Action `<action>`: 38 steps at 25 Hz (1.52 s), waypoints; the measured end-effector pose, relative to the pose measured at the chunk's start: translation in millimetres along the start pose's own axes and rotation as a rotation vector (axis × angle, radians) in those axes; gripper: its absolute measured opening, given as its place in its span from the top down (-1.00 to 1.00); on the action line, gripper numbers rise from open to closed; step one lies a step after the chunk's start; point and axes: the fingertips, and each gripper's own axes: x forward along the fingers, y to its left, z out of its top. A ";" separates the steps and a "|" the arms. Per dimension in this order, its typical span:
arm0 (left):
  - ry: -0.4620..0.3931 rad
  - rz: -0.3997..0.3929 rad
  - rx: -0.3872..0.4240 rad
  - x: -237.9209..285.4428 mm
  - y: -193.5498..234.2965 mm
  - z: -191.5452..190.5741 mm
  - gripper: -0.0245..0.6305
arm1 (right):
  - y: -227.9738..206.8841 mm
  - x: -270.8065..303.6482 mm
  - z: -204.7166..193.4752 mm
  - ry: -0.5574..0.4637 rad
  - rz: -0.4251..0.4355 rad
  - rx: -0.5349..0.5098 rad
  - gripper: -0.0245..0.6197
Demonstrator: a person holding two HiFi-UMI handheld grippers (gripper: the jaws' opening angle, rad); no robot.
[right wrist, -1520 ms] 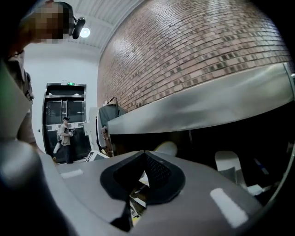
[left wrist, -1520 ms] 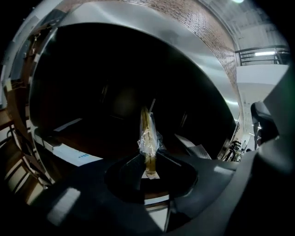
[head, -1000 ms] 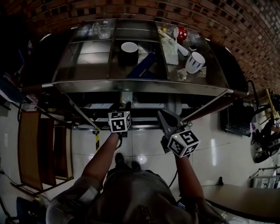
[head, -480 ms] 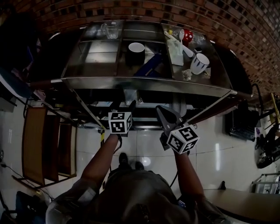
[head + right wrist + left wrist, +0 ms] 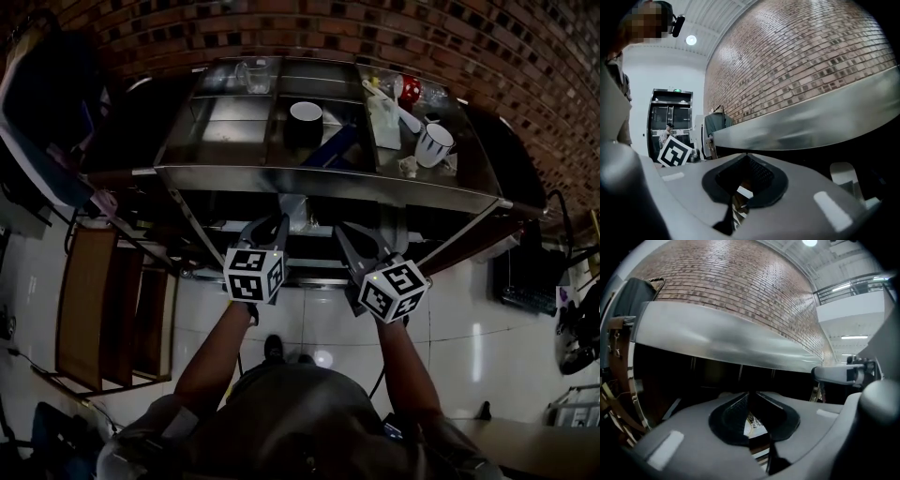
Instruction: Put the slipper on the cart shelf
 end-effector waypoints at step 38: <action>-0.039 -0.096 -0.002 -33.8 -42.4 20.2 0.90 | 15.3 -8.2 17.6 -0.006 0.035 -0.043 0.93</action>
